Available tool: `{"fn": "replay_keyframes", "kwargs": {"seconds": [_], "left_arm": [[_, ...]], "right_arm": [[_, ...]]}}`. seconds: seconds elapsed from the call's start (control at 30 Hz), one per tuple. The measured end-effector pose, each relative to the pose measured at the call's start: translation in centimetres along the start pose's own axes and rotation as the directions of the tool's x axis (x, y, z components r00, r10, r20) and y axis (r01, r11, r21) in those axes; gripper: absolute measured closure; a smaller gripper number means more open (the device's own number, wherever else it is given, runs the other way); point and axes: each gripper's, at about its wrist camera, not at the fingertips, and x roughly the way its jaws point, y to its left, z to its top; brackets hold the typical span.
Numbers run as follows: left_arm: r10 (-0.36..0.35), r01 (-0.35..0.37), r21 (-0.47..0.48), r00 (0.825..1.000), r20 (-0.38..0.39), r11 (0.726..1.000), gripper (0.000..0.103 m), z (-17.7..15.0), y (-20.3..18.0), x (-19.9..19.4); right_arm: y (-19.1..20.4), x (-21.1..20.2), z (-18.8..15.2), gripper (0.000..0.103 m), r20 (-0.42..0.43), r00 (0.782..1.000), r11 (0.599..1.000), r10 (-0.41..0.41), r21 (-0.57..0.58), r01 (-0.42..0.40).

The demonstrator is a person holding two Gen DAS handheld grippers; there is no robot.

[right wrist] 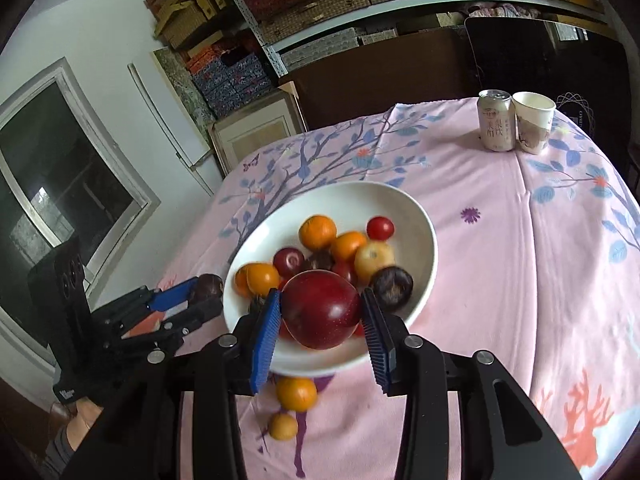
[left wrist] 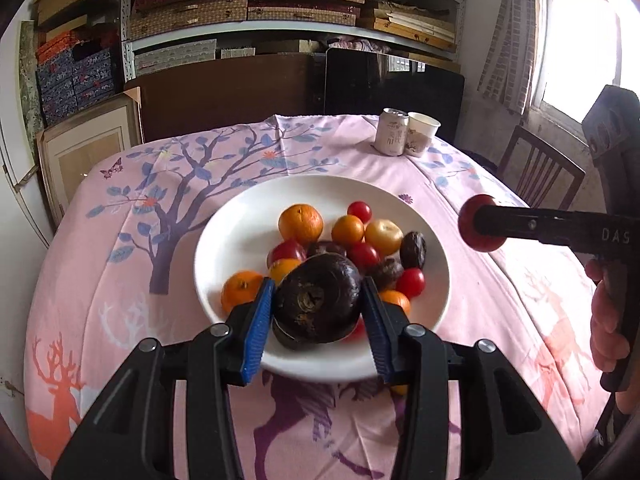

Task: Organize fruits
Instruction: 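Open both tools over the plate to drop the dark and red tomatoes, then grasp a yellow tomato with the left tool while the right tool grasps a small yellow tomato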

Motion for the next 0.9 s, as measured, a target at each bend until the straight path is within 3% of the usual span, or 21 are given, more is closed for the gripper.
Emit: {"fn": "replay_keyframes", "kwargs": {"seconds": [0.13, 0.23, 0.33, 0.4, 0.63, 0.77, 0.9], "left_arm": [[0.098, -0.099, -0.041, 0.994, -0.038, 0.994, 0.056, 2.3, 1.5, 3.5], [0.149, -0.154, -0.071, 0.986, -0.074, 0.986, 0.043, 2.7, 2.7, 4.9], [0.114, -0.12, -0.125, 0.992, -0.059, 0.985, 0.041, 2.3, 3.5, 3.3], [0.114, -0.118, -0.137, 0.993, -0.035, 0.984, 0.034, 1.4, 3.5, 1.5], [0.078, -0.08, -0.061, 0.996, -0.043, 0.995, 0.026, -5.2, 1.4, -4.0], [0.122, -0.124, -0.022, 0.989, -0.087, 0.992, 0.026, -8.2, 1.1, -4.2], [0.12, -0.129, -0.06, 0.984, -0.128, 0.99, 0.026, -9.5, 2.2, -3.7]], "right_arm": [[0.3, 3.8, 2.9, 0.062, -0.029, 1.0, 0.998, -0.012, 0.055, 0.014], [0.8, 6.3, 3.7, 0.06, -0.066, 0.996, 0.997, -0.057, 0.053, 0.061], [1.4, 5.5, 3.1, 0.041, -0.027, 0.995, 0.995, -0.098, 0.027, 0.099], [1.7, 4.1, 2.3, 0.04, -0.005, 0.993, 0.993, -0.116, 0.006, 0.116], [3.3, 0.4, -6.0, 0.04, -0.068, 0.991, 0.982, -0.118, -0.157, 0.106], [5.1, 1.7, -11.0, 0.041, -0.156, 0.981, 0.969, -0.111, -0.236, 0.072], [6.2, 3.4, -12.4, 0.045, -0.17, 0.977, 0.962, -0.13, -0.261, 0.082]]}}
